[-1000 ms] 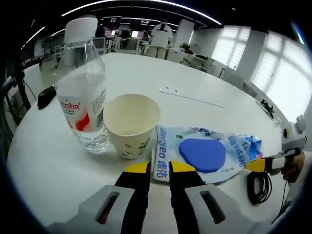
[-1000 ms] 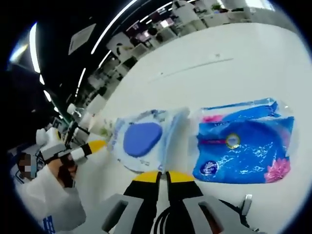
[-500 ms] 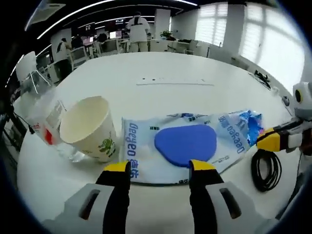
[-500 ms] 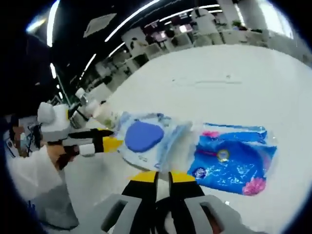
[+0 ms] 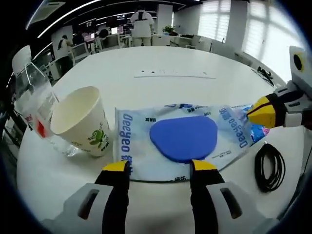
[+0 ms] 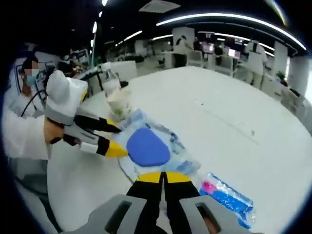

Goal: Arrange the tabletop items into an orderly group along one side of the table until the central work area is clear of visible clutter.

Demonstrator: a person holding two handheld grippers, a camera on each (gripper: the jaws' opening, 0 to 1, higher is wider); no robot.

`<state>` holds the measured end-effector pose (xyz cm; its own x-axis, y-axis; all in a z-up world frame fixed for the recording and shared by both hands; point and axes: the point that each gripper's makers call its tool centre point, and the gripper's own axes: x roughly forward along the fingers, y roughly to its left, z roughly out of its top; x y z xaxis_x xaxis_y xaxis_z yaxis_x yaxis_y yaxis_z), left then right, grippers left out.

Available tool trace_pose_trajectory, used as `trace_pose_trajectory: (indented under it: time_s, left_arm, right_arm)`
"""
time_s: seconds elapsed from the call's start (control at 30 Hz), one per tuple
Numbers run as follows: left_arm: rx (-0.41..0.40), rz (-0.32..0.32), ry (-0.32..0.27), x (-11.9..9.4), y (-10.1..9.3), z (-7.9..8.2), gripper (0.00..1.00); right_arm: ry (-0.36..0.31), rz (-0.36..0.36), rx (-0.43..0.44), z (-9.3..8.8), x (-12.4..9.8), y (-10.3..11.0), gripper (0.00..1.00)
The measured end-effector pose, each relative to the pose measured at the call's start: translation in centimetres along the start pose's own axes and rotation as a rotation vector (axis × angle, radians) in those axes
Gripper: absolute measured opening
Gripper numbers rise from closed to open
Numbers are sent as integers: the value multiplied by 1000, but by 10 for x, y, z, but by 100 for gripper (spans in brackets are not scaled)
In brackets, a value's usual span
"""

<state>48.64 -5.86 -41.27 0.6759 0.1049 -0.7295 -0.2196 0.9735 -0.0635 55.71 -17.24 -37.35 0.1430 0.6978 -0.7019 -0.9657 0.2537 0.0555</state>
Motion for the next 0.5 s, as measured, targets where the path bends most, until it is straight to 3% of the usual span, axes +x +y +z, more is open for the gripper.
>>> trace_pose_trajectory:
  time_s: [0.07,0.17,0.4,0.5]
  left_arm:
    - [-2,-3,-1,0,0,0,50]
    - [-5,-9,-3,1,-1,-1,50]
    - [-13,-9,-12,-1,-2,-1,49]
    - [-21,-9,-15,-3,-1,-1,46]
  right_arm:
    - [76,-15,14,-17,5,-6,0]
    - [44,6,39,-14,14,-6,0]
    - [108,5,39,-16,28,-7,0]
    - [98,-2,178,-22,30,-9,0]
